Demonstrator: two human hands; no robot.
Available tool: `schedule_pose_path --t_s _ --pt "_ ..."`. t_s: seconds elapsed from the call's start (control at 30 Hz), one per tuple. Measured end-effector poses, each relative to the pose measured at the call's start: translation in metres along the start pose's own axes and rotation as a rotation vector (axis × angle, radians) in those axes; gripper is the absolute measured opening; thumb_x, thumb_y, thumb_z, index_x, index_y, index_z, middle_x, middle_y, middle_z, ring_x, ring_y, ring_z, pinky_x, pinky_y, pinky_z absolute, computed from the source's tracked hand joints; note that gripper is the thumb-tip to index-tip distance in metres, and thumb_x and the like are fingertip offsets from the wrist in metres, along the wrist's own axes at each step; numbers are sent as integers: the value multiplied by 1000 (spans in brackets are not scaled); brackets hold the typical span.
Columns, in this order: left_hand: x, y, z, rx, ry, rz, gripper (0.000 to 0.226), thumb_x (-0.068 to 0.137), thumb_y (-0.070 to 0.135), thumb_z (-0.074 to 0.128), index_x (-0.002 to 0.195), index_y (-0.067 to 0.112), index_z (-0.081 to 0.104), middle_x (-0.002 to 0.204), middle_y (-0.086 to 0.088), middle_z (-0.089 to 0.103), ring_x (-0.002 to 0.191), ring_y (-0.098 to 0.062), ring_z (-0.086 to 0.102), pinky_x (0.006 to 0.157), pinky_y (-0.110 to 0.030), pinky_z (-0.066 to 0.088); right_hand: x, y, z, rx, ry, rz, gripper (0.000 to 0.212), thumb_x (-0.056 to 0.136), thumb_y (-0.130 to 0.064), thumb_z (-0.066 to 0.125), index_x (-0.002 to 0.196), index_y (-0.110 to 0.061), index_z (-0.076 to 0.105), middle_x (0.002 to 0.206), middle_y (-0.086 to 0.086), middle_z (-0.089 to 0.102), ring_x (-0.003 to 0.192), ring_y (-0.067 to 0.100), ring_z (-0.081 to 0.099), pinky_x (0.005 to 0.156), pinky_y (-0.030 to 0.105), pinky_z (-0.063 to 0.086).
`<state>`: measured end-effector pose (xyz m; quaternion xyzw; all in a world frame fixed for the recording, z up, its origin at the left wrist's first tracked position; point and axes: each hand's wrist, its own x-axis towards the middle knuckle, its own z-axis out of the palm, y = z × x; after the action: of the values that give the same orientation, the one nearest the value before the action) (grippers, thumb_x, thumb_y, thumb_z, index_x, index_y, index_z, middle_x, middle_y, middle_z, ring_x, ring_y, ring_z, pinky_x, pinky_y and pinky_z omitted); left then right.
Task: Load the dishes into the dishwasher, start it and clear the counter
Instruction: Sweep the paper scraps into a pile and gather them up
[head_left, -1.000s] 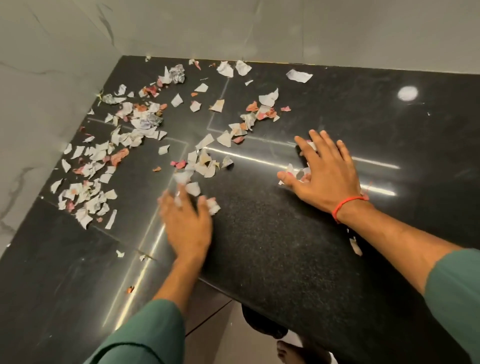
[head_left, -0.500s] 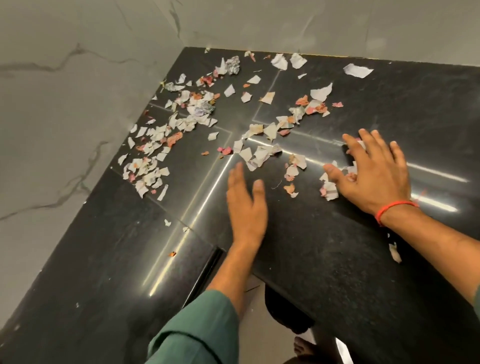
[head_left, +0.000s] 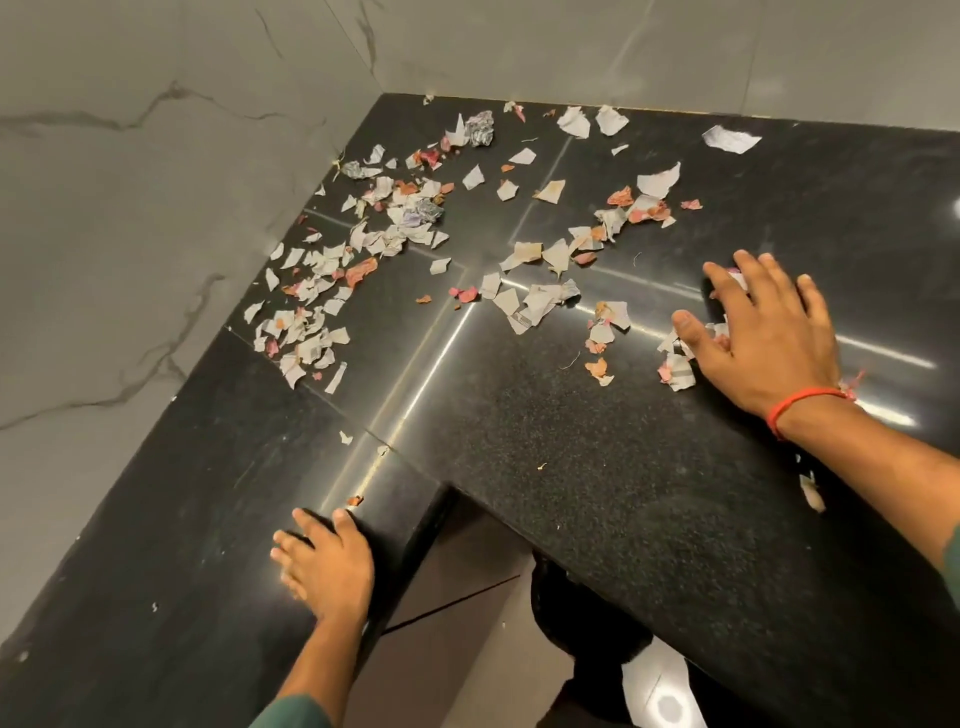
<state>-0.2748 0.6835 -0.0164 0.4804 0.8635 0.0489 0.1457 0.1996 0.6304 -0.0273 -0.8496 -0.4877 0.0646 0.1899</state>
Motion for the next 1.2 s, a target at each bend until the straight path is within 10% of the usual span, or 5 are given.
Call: schedule_pose_path --t_s 0.4,0.67,1.0,1.2 --pt "26 161 48 158 -22 786 61 108 45 28 163 19 19 170 -17 8 158 -31 2 126 -55 5 1 -4 5 -127 -6 28 76 95 -73 23 153 -25 34 164 5 25 153 25 18 124 52 13" --pt "-35 229 71 127 -316 1569 66 105 59 35 163 36 14 173 0 1 159 -17 -1 128 -48 6 2 -6 4 -153 -15 60 78 93 -75 21 154 -27 35 164 3 26 153 23 18 124 49 13" --pt "124 291 46 -114 -116 974 72 100 53 35 160 14 28 165 -19 26 153 -33 22 124 -57 17 3 -5 3 -138 -5 63 77 93 -74 26 151 -26 39 162 2 30 152 22 21 123 48 15" --pt "76 312 68 -6 -182 1290 66 105 57 30 159 20 29 166 -10 29 155 -27 22 124 -53 23 3 -6 2 -118 -16 68 82 90 -79 25 153 -28 36 163 0 28 153 20 20 124 47 14"
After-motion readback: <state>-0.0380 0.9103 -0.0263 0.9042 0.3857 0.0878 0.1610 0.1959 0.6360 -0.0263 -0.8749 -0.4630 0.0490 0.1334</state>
